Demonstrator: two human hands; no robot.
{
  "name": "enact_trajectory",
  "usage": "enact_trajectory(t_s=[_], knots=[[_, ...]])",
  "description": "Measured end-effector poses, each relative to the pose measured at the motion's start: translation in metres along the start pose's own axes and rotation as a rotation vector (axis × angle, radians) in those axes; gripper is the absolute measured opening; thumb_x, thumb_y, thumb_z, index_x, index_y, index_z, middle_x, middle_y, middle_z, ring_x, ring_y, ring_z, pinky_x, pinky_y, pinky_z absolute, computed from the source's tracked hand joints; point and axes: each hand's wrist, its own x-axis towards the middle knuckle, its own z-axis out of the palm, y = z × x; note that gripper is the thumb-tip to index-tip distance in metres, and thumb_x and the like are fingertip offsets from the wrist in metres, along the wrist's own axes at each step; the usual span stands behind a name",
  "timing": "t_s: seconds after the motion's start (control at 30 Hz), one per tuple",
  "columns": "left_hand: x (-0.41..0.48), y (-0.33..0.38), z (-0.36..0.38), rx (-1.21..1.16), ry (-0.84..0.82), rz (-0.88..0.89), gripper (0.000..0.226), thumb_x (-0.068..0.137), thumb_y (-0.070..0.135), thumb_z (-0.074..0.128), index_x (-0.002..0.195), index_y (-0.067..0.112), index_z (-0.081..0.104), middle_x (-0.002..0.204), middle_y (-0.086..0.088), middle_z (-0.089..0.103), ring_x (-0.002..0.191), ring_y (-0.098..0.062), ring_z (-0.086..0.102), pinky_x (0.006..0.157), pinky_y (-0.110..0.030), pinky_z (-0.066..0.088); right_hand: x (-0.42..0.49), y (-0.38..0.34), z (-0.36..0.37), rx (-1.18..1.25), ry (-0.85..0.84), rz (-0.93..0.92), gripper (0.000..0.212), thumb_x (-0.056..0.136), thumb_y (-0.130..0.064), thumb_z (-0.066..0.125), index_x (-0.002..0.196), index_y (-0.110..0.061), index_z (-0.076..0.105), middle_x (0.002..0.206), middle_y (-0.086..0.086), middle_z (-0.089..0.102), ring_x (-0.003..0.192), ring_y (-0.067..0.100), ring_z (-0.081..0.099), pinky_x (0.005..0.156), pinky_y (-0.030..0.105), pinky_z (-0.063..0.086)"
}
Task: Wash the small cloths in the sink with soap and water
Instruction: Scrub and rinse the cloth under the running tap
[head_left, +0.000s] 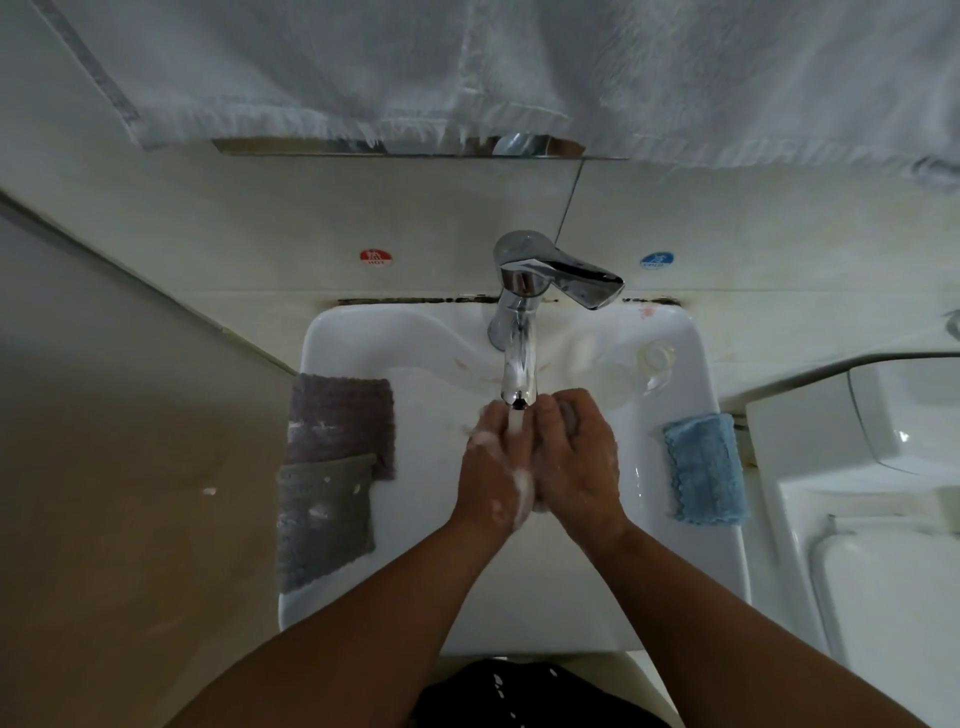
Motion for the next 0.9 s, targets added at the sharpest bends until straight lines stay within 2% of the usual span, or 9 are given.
enact_trajectory(t_s=[0.07, 0.17, 0.37, 0.43, 0.5, 0.6, 0.7, 0.83, 0.9], knots=[[0.009, -0.002, 0.001, 0.026, -0.007, -0.015, 0.035, 0.097, 0.059, 0.048, 0.099, 0.025, 0.056, 0.084, -0.006, 0.069, 0.076, -0.02, 0.071, 0.07, -0.048, 0.062, 0.001, -0.003, -0.001, 0.008, 0.023, 0.028, 0.016, 0.101, -0.027, 0.058, 0.087, -0.018, 0.061, 0.071, -0.008, 0.064, 0.066, -0.002, 0.059, 0.057, 0.007, 0.042], [0.021, 0.0, 0.004, -0.082, 0.019, -0.119, 0.036, 0.087, 0.053, 0.051, 0.088, 0.018, 0.059, 0.079, -0.007, 0.067, 0.077, -0.028, 0.068, 0.072, -0.045, 0.058, 0.003, -0.006, 0.002, 0.026, 0.035, 0.03, 0.017, 0.1, -0.029, 0.058, 0.086, -0.019, 0.059, 0.069, -0.008, 0.063, 0.064, 0.0, 0.058, 0.054, 0.009, 0.042], [0.034, 0.004, 0.001, 0.158, 0.14, -0.03, 0.019, 0.1, 0.039, 0.05, 0.092, 0.023, 0.058, 0.083, 0.007, 0.063, 0.082, -0.015, 0.062, 0.072, -0.031, 0.047, 0.002, -0.009, 0.008, 0.052, -0.013, 0.017, 0.012, 0.099, -0.024, 0.058, 0.087, -0.022, 0.058, 0.068, -0.006, 0.061, 0.06, 0.003, 0.055, 0.053, 0.013, 0.044], [0.038, 0.002, -0.001, 0.131, 0.153, -0.064, 0.021, 0.1, 0.039, 0.049, 0.091, 0.023, 0.057, 0.084, 0.006, 0.063, 0.082, -0.016, 0.061, 0.071, -0.029, 0.045, 0.001, -0.01, 0.011, 0.044, -0.049, 0.007, 0.013, 0.098, -0.019, 0.059, 0.085, -0.023, 0.057, 0.067, -0.006, 0.059, 0.058, 0.005, 0.052, 0.052, 0.015, 0.043], [0.041, -0.004, -0.005, 0.024, 0.156, -0.164, 0.024, 0.095, 0.05, 0.047, 0.086, 0.029, 0.057, 0.086, 0.003, 0.065, 0.085, -0.022, 0.064, 0.076, -0.036, 0.051, -0.004, -0.012, 0.016, 0.068, -0.102, 0.01, 0.013, 0.097, -0.026, 0.063, 0.085, -0.024, 0.057, 0.066, -0.01, 0.06, 0.058, 0.005, 0.055, 0.052, 0.017, 0.045], [0.04, -0.017, -0.014, -0.124, 0.051, -0.259, 0.023, 0.099, 0.046, 0.044, 0.096, 0.03, 0.059, 0.093, 0.004, 0.067, 0.095, -0.024, 0.066, 0.072, -0.033, 0.056, -0.014, -0.012, 0.022, 0.031, -0.201, 0.002, 0.017, 0.098, -0.04, 0.062, 0.097, -0.023, 0.059, 0.077, -0.006, 0.068, 0.066, 0.007, 0.066, 0.056, 0.02, 0.054], [0.027, -0.013, -0.019, -0.153, -0.06, -0.267, 0.02, 0.105, 0.03, 0.046, 0.1, 0.017, 0.06, 0.085, 0.0, 0.068, 0.084, -0.023, 0.068, 0.058, -0.023, 0.056, -0.016, -0.008, 0.021, -0.026, -0.213, -0.02, 0.016, 0.099, -0.036, 0.06, 0.095, -0.022, 0.055, 0.076, -0.005, 0.065, 0.064, 0.008, 0.065, 0.057, 0.018, 0.051], [0.001, -0.003, -0.009, -0.275, -0.119, -0.273, 0.037, 0.094, 0.049, 0.055, 0.108, 0.014, 0.058, 0.101, -0.013, 0.069, 0.092, -0.032, 0.072, 0.073, -0.052, 0.062, 0.005, 0.006, 0.016, -0.136, -0.069, 0.085, 0.009, 0.099, -0.03, 0.054, 0.094, -0.023, 0.055, 0.082, -0.008, 0.062, 0.077, 0.012, 0.061, 0.071, 0.029, 0.047], [-0.002, -0.007, -0.01, -0.189, -0.06, -0.194, 0.032, 0.093, 0.048, 0.058, 0.099, 0.017, 0.058, 0.093, -0.003, 0.068, 0.093, -0.025, 0.07, 0.072, -0.033, 0.061, 0.002, 0.005, 0.019, -0.012, -0.04, 0.209, 0.011, 0.097, -0.027, 0.058, 0.087, -0.024, 0.058, 0.078, -0.005, 0.066, 0.078, 0.017, 0.067, 0.072, 0.035, 0.053]])
